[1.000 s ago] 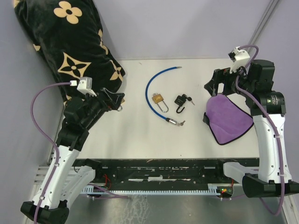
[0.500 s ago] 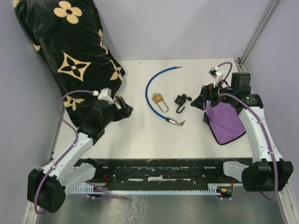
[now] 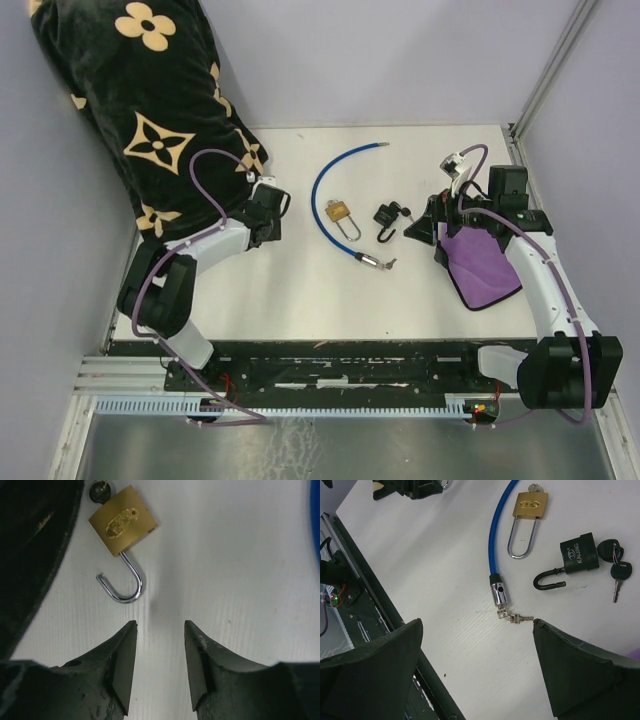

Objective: Lock with the key
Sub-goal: Pick up the lock from the center of the board.

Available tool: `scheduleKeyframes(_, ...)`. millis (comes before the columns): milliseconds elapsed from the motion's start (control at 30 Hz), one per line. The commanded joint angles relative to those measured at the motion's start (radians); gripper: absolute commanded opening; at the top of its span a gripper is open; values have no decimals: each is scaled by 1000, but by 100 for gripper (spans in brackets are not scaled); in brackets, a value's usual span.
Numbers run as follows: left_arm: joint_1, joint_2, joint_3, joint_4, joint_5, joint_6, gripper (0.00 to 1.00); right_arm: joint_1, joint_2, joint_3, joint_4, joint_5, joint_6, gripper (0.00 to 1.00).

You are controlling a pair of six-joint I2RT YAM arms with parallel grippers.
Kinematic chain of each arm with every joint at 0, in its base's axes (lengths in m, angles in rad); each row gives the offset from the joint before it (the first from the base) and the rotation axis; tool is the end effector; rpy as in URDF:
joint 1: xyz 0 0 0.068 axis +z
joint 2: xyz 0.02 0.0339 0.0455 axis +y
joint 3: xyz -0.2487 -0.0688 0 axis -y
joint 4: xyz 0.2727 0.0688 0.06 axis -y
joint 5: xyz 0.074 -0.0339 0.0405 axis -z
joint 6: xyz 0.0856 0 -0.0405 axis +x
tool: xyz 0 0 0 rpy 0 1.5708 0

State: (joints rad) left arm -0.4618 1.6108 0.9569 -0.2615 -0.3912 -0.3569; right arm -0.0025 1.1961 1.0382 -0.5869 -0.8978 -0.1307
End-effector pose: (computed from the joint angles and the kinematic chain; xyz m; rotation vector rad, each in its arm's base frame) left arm 0.3514 -0.1384 0.1223 -0.0355 2.3960 0.1111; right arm 0.3015 0.0662 0.2750 -0.5769 2.0673 0.9481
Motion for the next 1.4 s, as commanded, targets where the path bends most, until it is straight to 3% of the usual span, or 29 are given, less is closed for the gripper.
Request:
scheduleKeyframes(0,60,47,102,5,-2,113,48,-5,12,21,38,-33,-29,99)
scheduleKeyframes(467,137,180,186,-2,148,123,42,-6,43,37,15,-33,-44,99)
scheduleKeyframes(1367,160,244,138,-13,200,104,26,-6,44,31,19,-40,-37,99)
